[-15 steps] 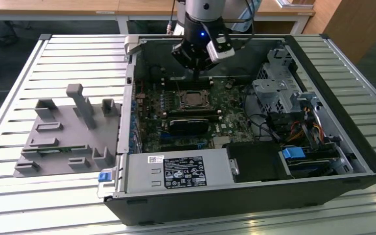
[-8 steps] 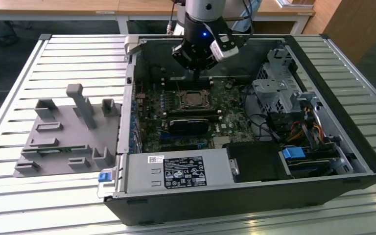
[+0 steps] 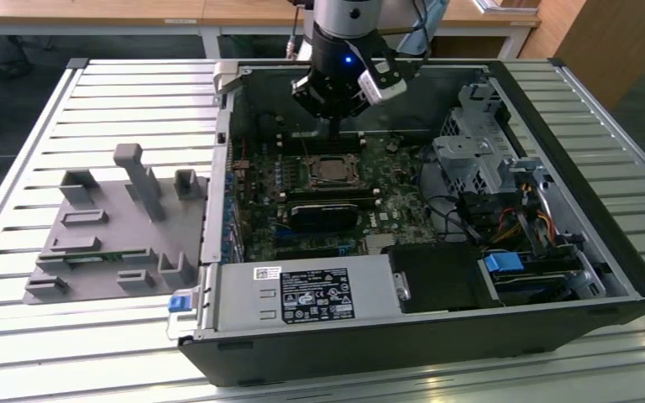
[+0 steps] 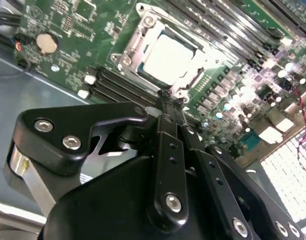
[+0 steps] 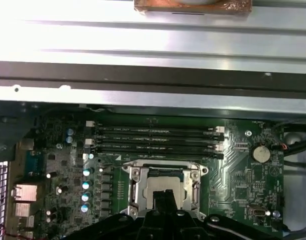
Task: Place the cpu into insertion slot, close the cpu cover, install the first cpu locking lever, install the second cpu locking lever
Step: 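Install the first cpu locking lever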
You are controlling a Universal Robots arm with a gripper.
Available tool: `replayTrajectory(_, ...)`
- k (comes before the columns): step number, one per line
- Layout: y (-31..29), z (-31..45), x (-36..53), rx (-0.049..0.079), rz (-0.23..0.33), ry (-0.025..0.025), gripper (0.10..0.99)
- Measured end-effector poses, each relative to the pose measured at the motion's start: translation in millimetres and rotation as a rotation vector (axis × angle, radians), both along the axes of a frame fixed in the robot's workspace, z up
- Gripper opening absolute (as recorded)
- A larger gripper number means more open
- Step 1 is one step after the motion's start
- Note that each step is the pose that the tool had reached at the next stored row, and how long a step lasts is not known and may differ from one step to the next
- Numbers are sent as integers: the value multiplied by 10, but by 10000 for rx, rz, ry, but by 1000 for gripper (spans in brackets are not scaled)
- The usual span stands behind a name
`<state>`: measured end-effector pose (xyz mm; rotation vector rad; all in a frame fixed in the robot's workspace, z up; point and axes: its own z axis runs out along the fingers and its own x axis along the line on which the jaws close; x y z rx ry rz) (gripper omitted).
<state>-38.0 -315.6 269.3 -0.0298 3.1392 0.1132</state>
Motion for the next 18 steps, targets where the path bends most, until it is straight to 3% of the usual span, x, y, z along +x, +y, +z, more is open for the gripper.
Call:
replayTrajectory(12,0,-45,-282,-1,-14,-50,106)
replayTrajectory(14,0,-50,-350,0,-12,-83,106)
replayTrajectory(18,0,-59,-496,1,-15,-204,106)
